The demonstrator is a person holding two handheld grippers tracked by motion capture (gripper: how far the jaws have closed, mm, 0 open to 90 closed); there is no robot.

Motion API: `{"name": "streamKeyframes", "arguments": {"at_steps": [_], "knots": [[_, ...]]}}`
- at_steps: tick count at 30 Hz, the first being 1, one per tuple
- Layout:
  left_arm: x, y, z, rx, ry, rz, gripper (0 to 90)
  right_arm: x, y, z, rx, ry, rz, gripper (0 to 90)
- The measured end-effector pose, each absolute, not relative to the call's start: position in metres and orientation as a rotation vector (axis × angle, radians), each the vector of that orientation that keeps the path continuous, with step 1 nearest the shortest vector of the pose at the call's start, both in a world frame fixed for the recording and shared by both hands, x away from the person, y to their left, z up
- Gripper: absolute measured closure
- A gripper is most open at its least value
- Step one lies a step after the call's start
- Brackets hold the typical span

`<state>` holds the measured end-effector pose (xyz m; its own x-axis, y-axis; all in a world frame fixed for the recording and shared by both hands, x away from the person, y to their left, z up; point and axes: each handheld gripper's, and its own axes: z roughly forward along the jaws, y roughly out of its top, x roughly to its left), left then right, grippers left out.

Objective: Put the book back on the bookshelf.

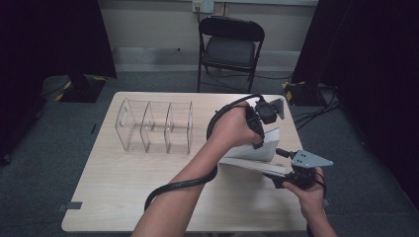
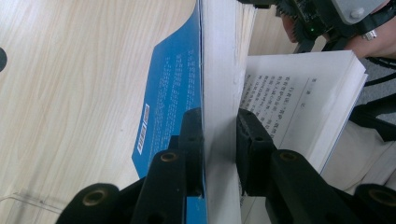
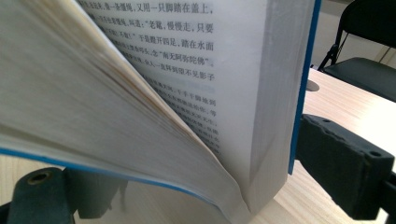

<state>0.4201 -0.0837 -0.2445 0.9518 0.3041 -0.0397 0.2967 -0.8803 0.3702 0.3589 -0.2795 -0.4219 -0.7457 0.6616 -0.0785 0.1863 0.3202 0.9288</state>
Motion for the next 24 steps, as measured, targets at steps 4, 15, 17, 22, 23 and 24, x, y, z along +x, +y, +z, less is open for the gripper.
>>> {"name": "streamKeyframes", "arguments": {"at_steps": [4, 15, 17, 22, 23, 24], "knots": [[0.42, -0.084, -0.245, 2.725, 0.428, 0.024, 74.6, 0.362, -0.281, -0.422, 0.742, 2.146, 1.428, 12.3], [0.424, -0.084, -0.245, 2.731, 0.437, 0.029, 74.7, 0.371, -0.278, -0.419, 0.698, 2.168, 1.418, 12.1], [0.423, -0.086, -0.245, 2.743, 0.426, 0.032, 74.7, 0.372, -0.279, -0.419, 0.702, 2.166, 1.423, 12.0], [0.416, -0.088, -0.246, 2.763, 0.43, 0.025, 75.4, 0.371, -0.279, -0.421, 0.697, 2.166, 1.444, 12.0], [0.415, -0.088, -0.245, 2.769, 0.422, 0.032, 75.5, 0.37, -0.279, -0.421, 0.685, 2.17, 1.433, 12.1], [0.413, -0.087, -0.245, 2.768, 0.419, 0.036, 75.5, 0.367, -0.278, -0.421, 0.684, 2.172, 1.424, 12.1]]}}
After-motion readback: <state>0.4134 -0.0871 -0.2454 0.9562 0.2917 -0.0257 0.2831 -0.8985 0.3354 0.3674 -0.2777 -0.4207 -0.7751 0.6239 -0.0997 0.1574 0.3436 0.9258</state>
